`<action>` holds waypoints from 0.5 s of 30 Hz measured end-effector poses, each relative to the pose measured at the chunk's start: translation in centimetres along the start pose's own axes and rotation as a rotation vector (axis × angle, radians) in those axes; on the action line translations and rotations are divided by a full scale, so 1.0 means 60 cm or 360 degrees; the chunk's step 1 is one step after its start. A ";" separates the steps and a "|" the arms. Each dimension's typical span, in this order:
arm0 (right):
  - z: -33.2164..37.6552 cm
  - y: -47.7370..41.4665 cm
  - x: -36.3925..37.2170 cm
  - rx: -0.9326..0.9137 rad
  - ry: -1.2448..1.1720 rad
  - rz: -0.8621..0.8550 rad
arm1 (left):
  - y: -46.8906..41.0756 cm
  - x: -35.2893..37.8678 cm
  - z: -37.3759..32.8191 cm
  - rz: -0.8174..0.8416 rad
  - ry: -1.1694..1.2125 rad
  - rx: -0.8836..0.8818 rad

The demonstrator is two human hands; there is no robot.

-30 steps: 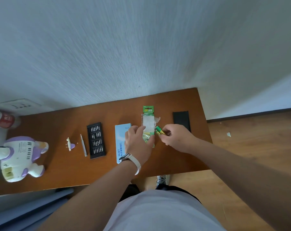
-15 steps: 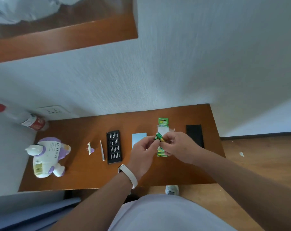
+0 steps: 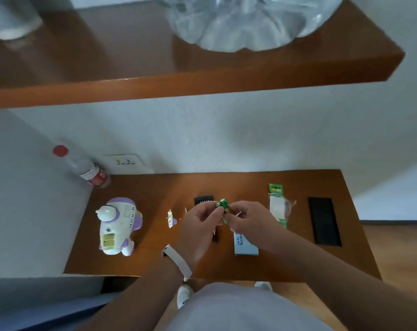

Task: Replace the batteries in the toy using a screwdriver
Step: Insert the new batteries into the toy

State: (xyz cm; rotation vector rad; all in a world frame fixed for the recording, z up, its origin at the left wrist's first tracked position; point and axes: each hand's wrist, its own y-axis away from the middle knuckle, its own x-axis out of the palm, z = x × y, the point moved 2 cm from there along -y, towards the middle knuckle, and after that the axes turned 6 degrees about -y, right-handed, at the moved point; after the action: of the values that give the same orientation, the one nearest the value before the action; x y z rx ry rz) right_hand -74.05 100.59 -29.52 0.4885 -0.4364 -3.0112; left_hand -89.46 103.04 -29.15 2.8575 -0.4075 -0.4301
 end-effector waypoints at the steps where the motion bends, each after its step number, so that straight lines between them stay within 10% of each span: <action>1: 0.012 -0.007 0.018 -0.0027 0.0047 0.0010 | -0.001 -0.022 0.003 -0.0012 0.0034 -0.0001; 15: 0.133 -0.046 0.269 -0.0061 0.0219 0.0120 | 0.030 -0.292 0.102 -0.0136 0.0009 0.0135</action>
State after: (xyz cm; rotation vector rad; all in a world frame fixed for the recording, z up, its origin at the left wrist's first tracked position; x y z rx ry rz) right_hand -91.94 103.69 -27.94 0.6558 -0.3777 -2.8850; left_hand -107.91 105.60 -29.93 2.9664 -0.3109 -0.4294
